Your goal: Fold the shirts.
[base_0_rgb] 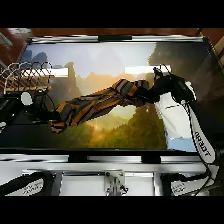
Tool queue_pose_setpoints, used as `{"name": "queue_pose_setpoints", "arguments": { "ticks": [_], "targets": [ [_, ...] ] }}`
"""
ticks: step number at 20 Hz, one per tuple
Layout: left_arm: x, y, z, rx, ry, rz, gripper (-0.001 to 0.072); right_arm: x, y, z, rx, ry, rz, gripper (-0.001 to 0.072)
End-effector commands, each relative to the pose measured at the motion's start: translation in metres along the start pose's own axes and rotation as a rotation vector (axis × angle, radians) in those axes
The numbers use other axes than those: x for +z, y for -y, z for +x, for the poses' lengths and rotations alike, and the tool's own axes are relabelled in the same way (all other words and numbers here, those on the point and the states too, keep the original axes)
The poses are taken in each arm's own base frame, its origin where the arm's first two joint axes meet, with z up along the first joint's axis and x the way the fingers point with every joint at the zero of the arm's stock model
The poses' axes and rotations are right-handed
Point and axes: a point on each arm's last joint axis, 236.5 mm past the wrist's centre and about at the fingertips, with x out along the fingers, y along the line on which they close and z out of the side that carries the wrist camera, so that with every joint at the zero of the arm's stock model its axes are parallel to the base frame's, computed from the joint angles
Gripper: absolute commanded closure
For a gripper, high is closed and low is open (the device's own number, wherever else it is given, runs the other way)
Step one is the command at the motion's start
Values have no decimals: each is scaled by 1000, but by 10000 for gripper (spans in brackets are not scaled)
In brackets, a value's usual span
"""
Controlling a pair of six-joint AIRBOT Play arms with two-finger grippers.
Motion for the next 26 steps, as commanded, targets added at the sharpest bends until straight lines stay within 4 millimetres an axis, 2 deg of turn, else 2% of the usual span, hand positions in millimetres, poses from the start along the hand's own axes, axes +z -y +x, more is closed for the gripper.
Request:
{"name": "queue_pose_setpoints", "arguments": {
  "ticks": [1,3,4,8,9,11,12,13,14,15,16,18,21,24,26],
  "targets": [
    [9,-6,5,-13,24,-19,-13,-14,18,17,-26,-74,44,26],
    [10,5,15,-57,6,-28,-13,-18,26,24,-33,-100,62,26],
    [12,8,21,-73,-1,-37,-13,-14,26,27,-31,-82,65,26],
    [13,9,43,-78,-36,-53,-13,5,14,30,20,-4,113,36],
    [12,8,46,-77,-47,-54,43,6,14,31,20,3,124,37],
    [15,8,50,-77,-40,-56,431,7,13,36,24,7,135,49],
    [19,8,50,-77,-23,-58,542,7,10,40,31,7,139,198],
    [22,8,49,-78,-12,-61,624,8,7,44,34,18,136,362],
    [23,9,48,-81,-10,-61,666,15,3,48,38,54,124,515],
    [21,12,46,-93,-20,-56,667,27,-1,47,45,106,109,624],
    [17,20,42,-121,-38,-15,667,43,-8,43,56,167,91,658],
    [-6,56,32,-228,-113,119,667,83,-21,23,85,308,56,658],
    [-34,120,20,-337,-171,278,667,137,-48,-19,139,493,28,659],
    [-70,218,0,-558,-196,406,667,155,-66,-44,172,540,4,659],
    [-95,276,-11,-670,-191,455,667,154,-73,-49,179,519,-9,659]
  ]
}}
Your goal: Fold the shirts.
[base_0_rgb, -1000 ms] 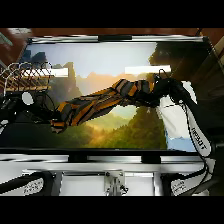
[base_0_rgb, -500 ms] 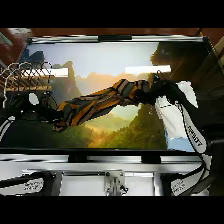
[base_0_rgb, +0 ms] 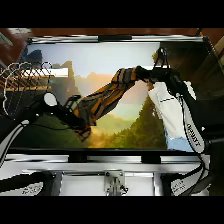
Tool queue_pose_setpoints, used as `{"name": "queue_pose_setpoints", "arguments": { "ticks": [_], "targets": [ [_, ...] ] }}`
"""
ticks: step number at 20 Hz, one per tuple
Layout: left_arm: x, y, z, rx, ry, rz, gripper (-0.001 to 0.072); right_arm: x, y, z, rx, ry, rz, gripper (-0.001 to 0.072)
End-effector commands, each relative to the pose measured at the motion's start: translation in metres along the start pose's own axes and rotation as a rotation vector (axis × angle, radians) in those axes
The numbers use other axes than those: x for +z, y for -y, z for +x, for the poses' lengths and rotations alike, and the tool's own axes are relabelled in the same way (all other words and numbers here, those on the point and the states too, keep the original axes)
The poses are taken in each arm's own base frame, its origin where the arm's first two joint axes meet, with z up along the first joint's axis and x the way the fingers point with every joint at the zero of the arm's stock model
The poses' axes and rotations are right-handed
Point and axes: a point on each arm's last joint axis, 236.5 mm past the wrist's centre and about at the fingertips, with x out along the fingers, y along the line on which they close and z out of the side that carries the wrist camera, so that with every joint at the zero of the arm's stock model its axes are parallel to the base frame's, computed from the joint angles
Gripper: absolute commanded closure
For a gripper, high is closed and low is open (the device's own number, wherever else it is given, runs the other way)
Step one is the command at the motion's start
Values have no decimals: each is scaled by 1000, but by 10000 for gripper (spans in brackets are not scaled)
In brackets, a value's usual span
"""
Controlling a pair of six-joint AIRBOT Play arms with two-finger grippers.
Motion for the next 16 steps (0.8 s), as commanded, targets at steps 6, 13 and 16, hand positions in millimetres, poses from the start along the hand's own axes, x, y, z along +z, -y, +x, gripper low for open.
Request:
{"name": "queue_pose_setpoints", "arguments": {
  "ticks": [6,13,16],
  "targets": [
    [12,186,46,-325,160,185,484,-24,-11,-29,-4,-230,-122,359],
    [73,59,-87,-233,254,44,111,-79,77,-156,-208,-708,-163,186],
    [79,-46,-122,-12,326,-91,111,-150,71,-163,-176,-779,-93,185]
  ]
}}
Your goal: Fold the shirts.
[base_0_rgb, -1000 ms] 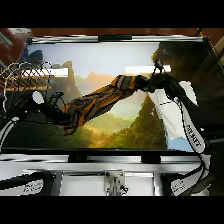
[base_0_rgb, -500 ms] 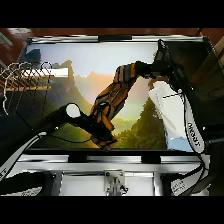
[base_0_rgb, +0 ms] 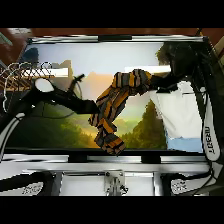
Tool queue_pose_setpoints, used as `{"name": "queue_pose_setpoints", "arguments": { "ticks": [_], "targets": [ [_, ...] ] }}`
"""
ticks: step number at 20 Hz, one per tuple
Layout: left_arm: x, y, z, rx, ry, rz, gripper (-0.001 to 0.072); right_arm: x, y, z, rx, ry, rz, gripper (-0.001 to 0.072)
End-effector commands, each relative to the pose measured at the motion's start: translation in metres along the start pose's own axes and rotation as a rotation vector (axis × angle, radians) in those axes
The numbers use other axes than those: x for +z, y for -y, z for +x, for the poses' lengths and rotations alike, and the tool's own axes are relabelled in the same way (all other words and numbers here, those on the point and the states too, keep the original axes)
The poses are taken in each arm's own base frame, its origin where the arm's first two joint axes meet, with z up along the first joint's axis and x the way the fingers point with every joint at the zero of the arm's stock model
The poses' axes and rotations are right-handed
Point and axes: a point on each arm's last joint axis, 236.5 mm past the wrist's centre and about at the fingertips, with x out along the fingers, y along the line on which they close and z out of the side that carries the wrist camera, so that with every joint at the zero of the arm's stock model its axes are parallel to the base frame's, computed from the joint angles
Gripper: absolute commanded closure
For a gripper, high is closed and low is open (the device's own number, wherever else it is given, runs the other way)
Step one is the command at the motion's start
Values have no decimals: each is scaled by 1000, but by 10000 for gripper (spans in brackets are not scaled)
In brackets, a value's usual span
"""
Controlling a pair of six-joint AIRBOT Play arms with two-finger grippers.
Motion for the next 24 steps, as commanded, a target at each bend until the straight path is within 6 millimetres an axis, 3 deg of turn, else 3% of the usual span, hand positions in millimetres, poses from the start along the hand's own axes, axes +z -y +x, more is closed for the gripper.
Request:
{"name": "queue_pose_setpoints", "arguments": {
  "ticks": [1,3,5,6,10,16,18,19,21,24],
  "targets": [
    [7,-102,-65,245,51,-122,111,-87,-28,36,107,-147,68,87],
    [6,-128,-83,294,77,-193,110,-129,-86,76,286,-174,109,44],
    [7,-136,-90,300,95,-211,111,-164,-118,104,288,-220,16,44],
    [7,-136,-90,301,96,-207,111,-169,-127,114,256,-205,-53,44],
    [14,-134,-87,307,118,-188,111,-140,-169,138,222,-26,-123,44],
    [18,-133,-86,309,128,-181,111,-154,-221,161,257,-104,-287,59],
    [20,-131,-84,305,134,-177,111,-163,-217,164,229,-139,-310,460],
    [21,-128,-83,296,139,-175,111,-169,-209,164,202,-171,-319,602],
    [26,-124,-81,286,155,-170,111,-184,-180,160,123,-273,-340,658],
    [36,-110,-71,271,179,-135,110,-206,-101,137,-125,-467,-426,658]
  ]
}}
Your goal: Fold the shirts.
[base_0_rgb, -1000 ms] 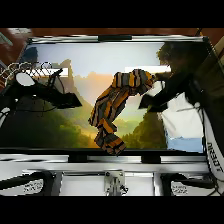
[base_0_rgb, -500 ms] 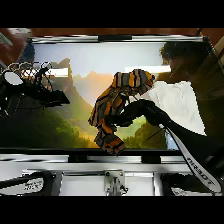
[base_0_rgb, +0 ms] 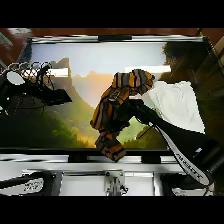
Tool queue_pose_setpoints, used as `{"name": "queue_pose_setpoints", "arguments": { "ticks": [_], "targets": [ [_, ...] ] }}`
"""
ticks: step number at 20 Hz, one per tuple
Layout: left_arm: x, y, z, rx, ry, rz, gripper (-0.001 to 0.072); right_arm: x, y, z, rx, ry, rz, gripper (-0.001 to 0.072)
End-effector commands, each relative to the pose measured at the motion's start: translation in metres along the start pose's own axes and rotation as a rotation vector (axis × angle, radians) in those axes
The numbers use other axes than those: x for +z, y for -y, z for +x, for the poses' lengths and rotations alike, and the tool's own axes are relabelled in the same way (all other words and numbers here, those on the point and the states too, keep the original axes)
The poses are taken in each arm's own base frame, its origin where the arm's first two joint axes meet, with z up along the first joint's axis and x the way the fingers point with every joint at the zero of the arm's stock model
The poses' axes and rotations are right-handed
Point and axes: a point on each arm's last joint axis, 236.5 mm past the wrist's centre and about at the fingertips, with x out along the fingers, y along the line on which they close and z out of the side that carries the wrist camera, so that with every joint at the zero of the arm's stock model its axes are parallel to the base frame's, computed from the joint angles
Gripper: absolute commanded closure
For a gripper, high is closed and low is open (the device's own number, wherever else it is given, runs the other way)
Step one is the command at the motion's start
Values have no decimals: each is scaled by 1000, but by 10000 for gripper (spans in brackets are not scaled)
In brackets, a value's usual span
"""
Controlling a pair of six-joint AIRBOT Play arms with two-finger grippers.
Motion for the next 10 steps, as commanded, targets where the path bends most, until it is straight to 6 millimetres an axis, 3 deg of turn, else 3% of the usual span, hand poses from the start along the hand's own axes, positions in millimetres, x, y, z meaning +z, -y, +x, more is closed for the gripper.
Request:
{"name": "queue_pose_setpoints", "arguments": {
  "ticks": [1,2,4,8,10],
  "targets": [
    [9,21,8,-22,41,37,110,-60,79,-30,-303,-272,-50,659],
    [12,30,13,-26,52,58,109,-66,108,-51,-432,-301,-67,658],
    [11,50,28,-40,51,99,107,-61,144,-90,-589,-262,-76,659],
    [3,87,75,-95,19,121,97,-69,172,-136,-616,-216,10,658],
    [0,107,97,-153,10,89,97,-75,197,-160,-678,-204,63,658]
  ]
}}
